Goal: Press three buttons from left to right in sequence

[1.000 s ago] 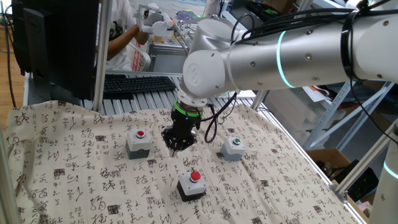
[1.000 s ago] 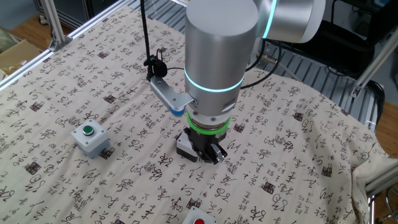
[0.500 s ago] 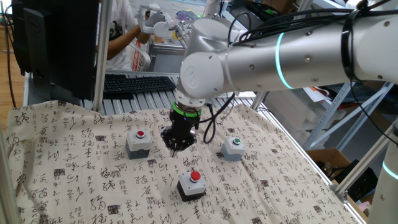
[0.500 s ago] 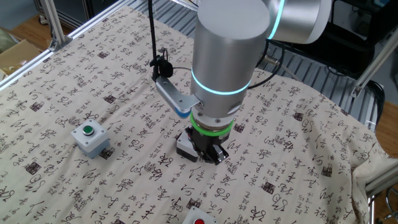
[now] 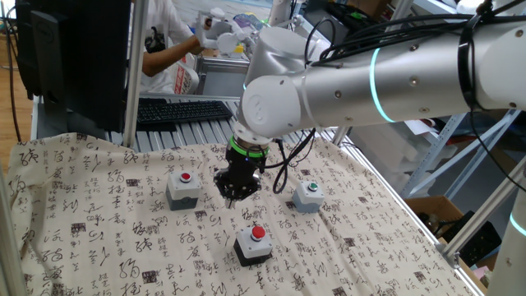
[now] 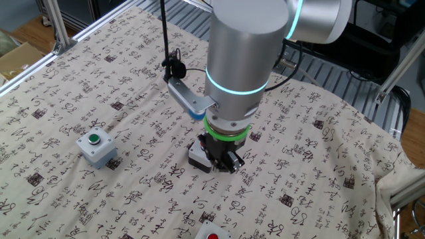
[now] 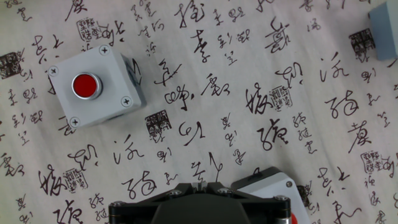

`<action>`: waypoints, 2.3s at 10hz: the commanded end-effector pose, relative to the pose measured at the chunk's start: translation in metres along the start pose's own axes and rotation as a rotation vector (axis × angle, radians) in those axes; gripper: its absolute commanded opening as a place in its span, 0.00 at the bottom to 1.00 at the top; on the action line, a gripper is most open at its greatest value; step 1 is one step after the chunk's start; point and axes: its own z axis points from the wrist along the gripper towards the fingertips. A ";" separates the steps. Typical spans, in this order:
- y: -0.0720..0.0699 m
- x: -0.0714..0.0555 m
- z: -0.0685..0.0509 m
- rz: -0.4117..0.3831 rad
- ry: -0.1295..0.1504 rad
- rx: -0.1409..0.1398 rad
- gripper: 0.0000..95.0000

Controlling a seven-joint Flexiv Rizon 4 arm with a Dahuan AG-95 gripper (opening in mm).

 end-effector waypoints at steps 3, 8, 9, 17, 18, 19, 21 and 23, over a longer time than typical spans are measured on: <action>0.000 0.000 0.000 -0.005 0.000 0.022 0.00; 0.000 0.000 0.000 0.004 0.008 0.012 0.00; 0.000 0.000 0.000 0.006 0.005 0.005 0.00; 0.000 -0.001 0.001 0.014 0.011 -0.026 0.00; 0.000 -0.001 0.001 0.014 0.009 -0.028 0.00; 0.000 -0.002 0.001 0.014 0.010 -0.029 0.00; 0.002 -0.005 -0.002 0.011 0.012 -0.031 0.00; 0.005 -0.011 -0.007 0.005 0.018 -0.033 0.00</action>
